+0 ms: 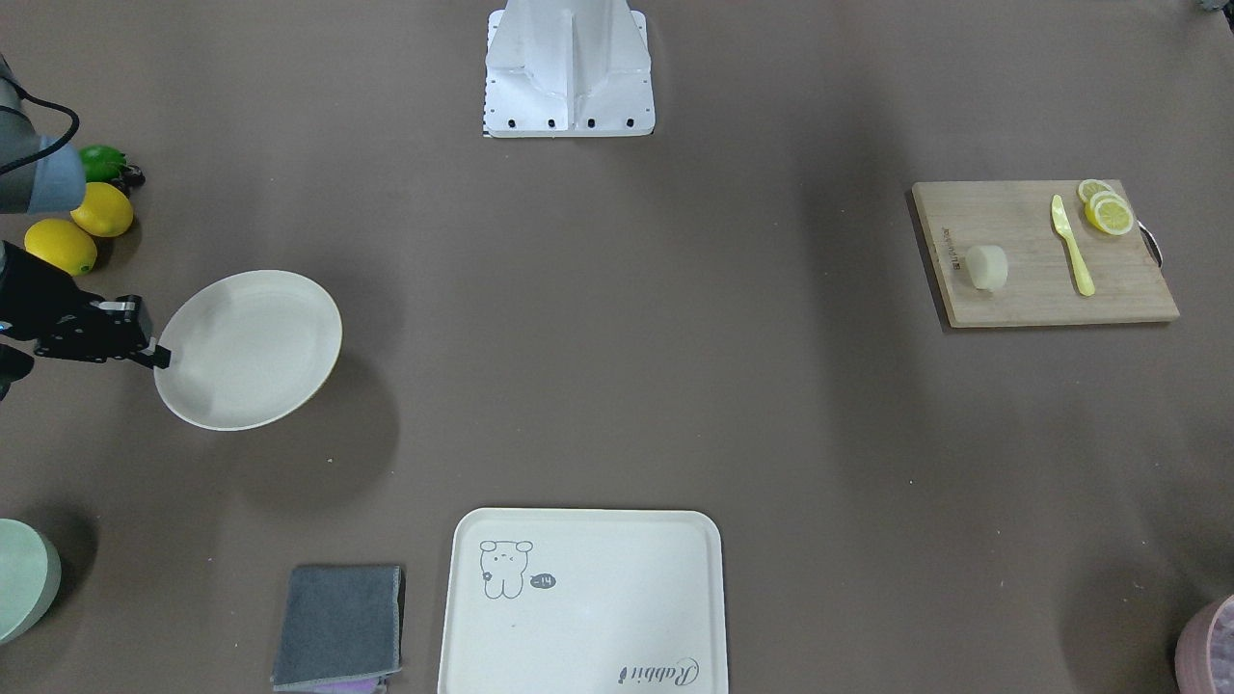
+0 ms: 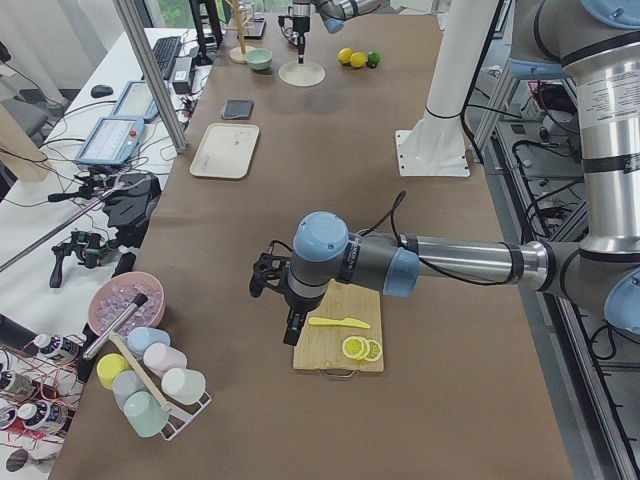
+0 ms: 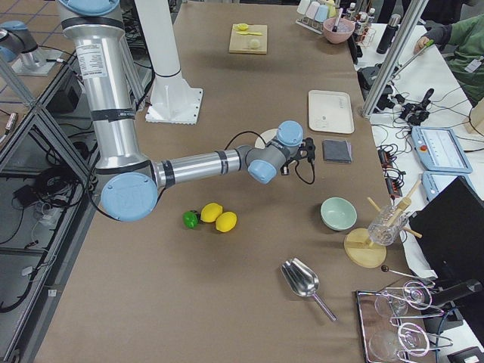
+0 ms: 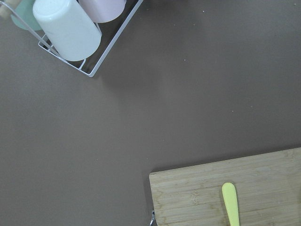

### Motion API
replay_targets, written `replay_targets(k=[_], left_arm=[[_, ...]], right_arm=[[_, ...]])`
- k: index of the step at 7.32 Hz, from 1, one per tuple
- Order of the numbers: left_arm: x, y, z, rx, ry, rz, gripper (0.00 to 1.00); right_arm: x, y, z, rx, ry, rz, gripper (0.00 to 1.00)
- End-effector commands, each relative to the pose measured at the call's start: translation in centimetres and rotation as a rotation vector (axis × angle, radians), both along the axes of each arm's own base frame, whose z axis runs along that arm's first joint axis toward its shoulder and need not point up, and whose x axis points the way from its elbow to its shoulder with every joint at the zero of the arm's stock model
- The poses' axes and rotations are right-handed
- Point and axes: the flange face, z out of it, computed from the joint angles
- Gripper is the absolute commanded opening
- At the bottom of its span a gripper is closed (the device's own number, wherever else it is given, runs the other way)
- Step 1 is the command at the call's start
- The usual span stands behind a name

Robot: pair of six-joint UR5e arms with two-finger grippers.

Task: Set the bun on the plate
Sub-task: 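Slide the white plate with the right gripper toward the table center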

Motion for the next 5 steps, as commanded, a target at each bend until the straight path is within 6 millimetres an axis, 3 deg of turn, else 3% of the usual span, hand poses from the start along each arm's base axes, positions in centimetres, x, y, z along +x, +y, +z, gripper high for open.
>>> replay_targets(k=[1,2,3,4,5], left_arm=[[0.1,-0.1,-0.4,0.010,0.009,-0.020,0.98],[0.4,-0.8,-1.5,-0.055,0.044,-0.106,0.98],[2.3,-1.3,-2.7,-0.028,0.074,-0.130,0.98],[5.5,-1.8,-3.3,-0.069,0.115,-0.154,0.98],[8.6,-2.0,-3.6,-0.077,0.141,-0.143,0.98]], right_arm=[[-9.9,3.7,-7.9,-0.025,-0.020,0.072,0.00],[-13.7,5.0,-10.2,-0.044,-0.034,0.090,0.00],[-17.0,6.6,-11.9,-0.051,-0.044,0.106,0.00],[-20.0,7.9,-14.2,-0.058,-0.047,0.133,0.00],[-23.1,9.0,-18.2,-0.068,-0.019,0.140,0.00]])
